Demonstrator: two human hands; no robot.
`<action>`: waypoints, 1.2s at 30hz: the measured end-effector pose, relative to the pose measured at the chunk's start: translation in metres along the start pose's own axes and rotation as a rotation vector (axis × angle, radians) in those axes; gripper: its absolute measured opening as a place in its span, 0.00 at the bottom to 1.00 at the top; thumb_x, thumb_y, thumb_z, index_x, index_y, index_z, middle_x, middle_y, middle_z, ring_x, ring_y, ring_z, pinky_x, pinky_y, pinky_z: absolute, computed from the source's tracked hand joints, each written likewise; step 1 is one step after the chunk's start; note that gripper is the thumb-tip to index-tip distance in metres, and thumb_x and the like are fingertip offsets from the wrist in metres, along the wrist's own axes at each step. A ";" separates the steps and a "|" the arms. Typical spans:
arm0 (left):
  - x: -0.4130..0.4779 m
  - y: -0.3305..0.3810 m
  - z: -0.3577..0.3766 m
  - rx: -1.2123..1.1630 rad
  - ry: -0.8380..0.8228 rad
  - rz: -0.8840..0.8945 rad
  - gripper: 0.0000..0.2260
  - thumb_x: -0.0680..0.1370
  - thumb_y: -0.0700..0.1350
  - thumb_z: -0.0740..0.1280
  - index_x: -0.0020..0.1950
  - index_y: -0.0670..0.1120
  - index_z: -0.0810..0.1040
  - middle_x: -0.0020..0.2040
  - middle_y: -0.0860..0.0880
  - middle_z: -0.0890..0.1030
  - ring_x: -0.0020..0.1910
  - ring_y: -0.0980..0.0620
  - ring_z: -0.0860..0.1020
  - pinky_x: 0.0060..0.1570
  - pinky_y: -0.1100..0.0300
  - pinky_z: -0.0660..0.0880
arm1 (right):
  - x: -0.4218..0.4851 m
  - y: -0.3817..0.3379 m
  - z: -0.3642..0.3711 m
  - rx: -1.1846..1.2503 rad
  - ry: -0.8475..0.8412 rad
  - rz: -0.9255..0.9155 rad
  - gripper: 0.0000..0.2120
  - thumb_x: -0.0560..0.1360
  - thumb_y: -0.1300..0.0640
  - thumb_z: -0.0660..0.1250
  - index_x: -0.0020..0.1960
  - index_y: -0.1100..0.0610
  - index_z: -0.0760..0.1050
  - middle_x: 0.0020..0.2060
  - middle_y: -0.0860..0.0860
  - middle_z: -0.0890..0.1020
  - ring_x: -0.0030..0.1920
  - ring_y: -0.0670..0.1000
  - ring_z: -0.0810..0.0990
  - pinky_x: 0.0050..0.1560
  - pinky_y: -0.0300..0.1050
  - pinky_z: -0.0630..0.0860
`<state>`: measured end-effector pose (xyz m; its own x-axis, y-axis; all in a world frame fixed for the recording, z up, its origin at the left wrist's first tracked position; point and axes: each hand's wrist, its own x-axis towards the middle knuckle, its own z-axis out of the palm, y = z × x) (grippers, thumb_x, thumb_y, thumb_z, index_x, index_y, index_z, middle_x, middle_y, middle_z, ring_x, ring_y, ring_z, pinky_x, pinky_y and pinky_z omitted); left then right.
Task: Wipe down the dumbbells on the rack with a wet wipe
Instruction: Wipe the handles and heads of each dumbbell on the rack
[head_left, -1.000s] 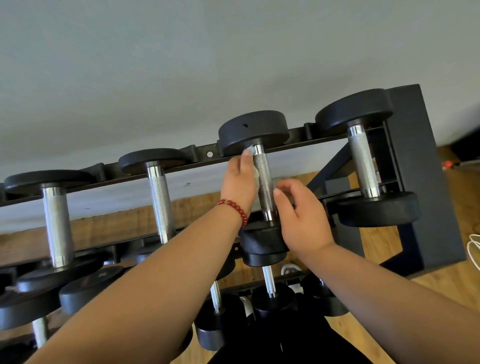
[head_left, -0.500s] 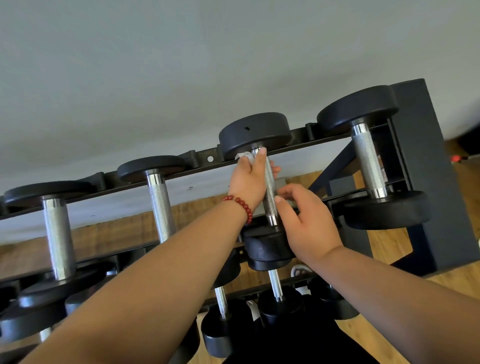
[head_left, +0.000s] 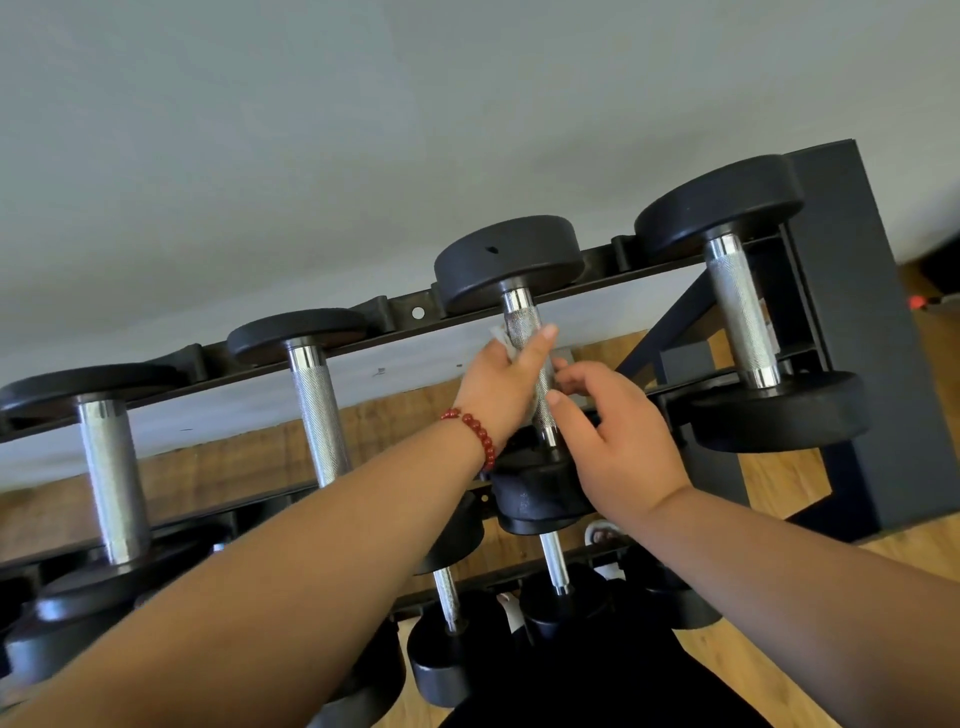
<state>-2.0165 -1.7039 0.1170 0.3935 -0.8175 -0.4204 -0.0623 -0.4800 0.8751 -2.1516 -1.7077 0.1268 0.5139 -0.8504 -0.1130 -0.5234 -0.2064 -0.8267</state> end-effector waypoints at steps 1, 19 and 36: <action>0.001 -0.001 -0.002 0.022 -0.003 0.008 0.15 0.79 0.59 0.62 0.49 0.48 0.77 0.43 0.52 0.84 0.43 0.56 0.83 0.48 0.59 0.78 | 0.000 0.000 0.000 -0.008 -0.003 0.000 0.09 0.78 0.46 0.59 0.54 0.46 0.73 0.58 0.41 0.77 0.60 0.45 0.74 0.56 0.45 0.74; 0.010 0.015 0.007 -0.237 0.128 -0.088 0.23 0.79 0.63 0.59 0.63 0.46 0.73 0.53 0.53 0.75 0.54 0.54 0.75 0.59 0.58 0.72 | 0.001 0.001 -0.001 -0.057 -0.017 0.071 0.18 0.75 0.41 0.56 0.59 0.49 0.73 0.54 0.46 0.77 0.55 0.46 0.75 0.54 0.46 0.75; -0.001 0.010 0.013 -0.015 0.124 0.053 0.08 0.84 0.52 0.54 0.55 0.47 0.64 0.46 0.51 0.78 0.43 0.58 0.79 0.48 0.57 0.79 | 0.002 0.002 -0.001 -0.031 -0.007 0.040 0.14 0.77 0.43 0.56 0.56 0.47 0.74 0.51 0.44 0.78 0.55 0.46 0.75 0.54 0.48 0.75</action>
<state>-2.0297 -1.7118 0.1227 0.5005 -0.7955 -0.3417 -0.0722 -0.4317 0.8991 -2.1526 -1.7099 0.1255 0.4969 -0.8547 -0.1500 -0.5648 -0.1874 -0.8037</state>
